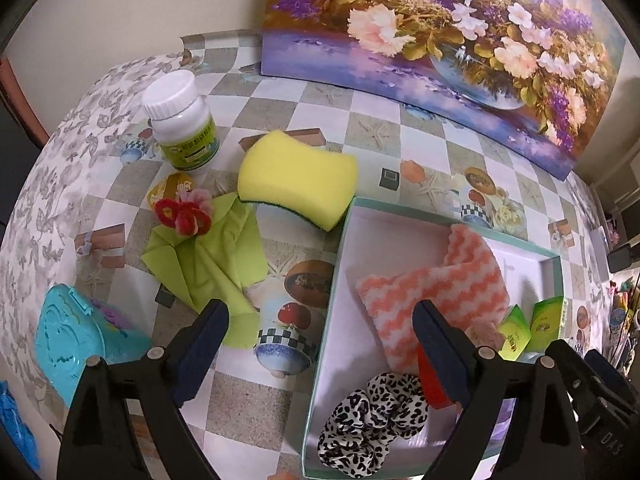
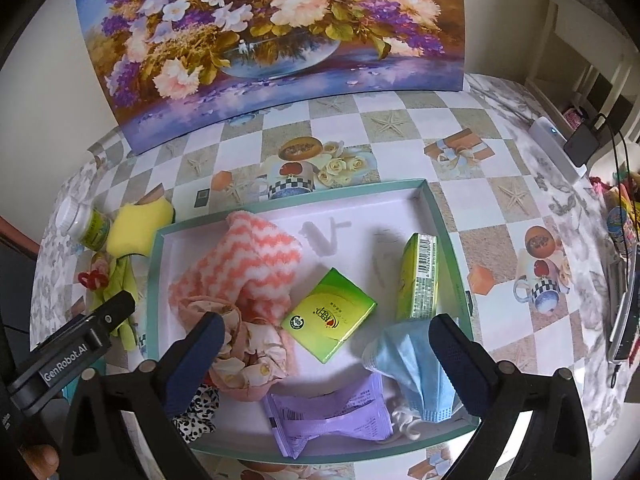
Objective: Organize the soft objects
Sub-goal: 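Open the right gripper to drop the green box into the tray while the left gripper withdraws, then grasp the yellow sponge with the right gripper while the left gripper grasps the pink flower clip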
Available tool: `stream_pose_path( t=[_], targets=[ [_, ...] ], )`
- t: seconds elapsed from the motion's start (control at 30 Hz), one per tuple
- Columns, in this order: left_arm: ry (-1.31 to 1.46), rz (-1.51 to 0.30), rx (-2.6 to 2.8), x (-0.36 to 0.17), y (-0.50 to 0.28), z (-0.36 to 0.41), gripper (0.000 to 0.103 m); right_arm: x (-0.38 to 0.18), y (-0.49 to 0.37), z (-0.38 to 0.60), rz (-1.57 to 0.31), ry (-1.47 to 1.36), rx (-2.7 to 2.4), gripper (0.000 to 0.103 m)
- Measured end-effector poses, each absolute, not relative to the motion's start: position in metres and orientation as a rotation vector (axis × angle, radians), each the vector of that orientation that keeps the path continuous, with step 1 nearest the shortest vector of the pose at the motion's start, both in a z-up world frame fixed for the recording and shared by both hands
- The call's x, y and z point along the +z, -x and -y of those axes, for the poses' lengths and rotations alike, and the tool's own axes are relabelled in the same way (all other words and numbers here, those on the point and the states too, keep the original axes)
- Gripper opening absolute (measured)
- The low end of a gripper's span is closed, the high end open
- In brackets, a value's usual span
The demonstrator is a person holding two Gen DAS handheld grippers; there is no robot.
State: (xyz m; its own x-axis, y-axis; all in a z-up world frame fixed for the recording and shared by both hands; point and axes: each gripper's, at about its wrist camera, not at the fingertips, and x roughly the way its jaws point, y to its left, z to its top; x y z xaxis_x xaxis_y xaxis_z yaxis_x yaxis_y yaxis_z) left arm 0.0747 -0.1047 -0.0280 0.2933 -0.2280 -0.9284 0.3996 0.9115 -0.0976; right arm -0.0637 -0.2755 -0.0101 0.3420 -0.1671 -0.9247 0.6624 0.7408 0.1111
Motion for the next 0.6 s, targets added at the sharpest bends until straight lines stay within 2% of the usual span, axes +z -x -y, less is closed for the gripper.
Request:
stream_pose_path(
  t=[0.3, 0.6],
  targets=[
    [-0.166, -1.198, -0.436, -0.016, -0.075, 0.097, 0.093, 0.026, 0.061, 0.256, -1.043, -0.472, -0.571, 0.103],
    [-0.154, -1.173, -0.4, -0.002, -0.09, 0.067, 0.094, 0.029, 0.03, 0.205, -1.072, -0.385, -0.456, 0.103]
  ],
)
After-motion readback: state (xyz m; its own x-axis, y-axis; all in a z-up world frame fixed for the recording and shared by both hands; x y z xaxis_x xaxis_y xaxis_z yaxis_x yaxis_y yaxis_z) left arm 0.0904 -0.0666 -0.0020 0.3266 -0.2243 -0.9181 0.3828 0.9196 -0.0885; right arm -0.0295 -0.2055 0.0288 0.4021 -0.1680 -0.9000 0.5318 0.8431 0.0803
